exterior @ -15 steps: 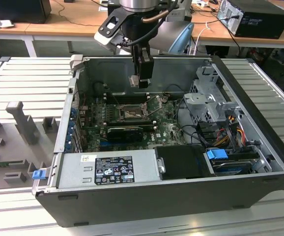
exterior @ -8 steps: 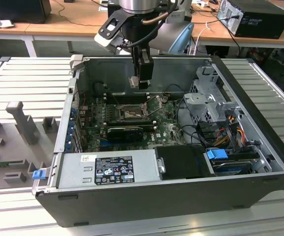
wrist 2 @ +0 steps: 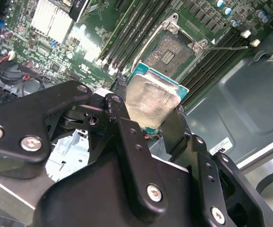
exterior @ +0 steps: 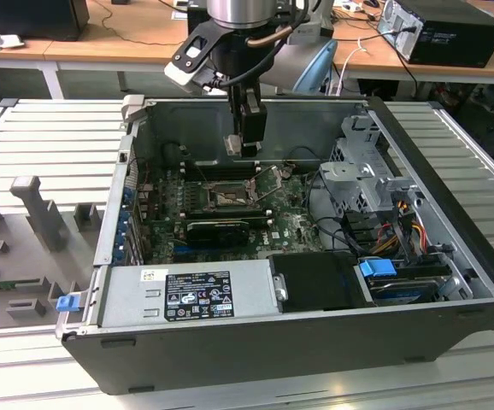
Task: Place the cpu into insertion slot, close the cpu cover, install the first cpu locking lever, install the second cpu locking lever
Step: 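Place the cpu into insertion slot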
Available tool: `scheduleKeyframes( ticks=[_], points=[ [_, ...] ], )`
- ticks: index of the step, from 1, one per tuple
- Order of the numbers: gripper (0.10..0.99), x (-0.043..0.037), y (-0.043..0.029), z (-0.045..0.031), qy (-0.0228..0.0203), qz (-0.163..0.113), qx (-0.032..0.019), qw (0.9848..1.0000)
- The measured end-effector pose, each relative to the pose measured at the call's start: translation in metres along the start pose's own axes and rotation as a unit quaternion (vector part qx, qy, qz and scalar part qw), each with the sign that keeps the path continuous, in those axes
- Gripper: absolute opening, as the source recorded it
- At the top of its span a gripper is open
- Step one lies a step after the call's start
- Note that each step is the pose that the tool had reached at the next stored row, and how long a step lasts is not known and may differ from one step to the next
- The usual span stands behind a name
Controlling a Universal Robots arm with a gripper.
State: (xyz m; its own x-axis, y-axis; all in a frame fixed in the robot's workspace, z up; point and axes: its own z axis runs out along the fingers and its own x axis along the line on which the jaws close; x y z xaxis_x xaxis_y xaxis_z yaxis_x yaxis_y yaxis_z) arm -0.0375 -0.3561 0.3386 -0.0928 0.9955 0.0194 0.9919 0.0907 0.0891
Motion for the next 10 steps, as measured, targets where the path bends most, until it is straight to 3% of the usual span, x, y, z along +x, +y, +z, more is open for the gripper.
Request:
scheduleKeyframes(
  ticks=[10],
  points=[
    [0.537,-0.0001,-0.0005,0.0052,0.0000,0.000,0.0000,1.0000]
  ],
)
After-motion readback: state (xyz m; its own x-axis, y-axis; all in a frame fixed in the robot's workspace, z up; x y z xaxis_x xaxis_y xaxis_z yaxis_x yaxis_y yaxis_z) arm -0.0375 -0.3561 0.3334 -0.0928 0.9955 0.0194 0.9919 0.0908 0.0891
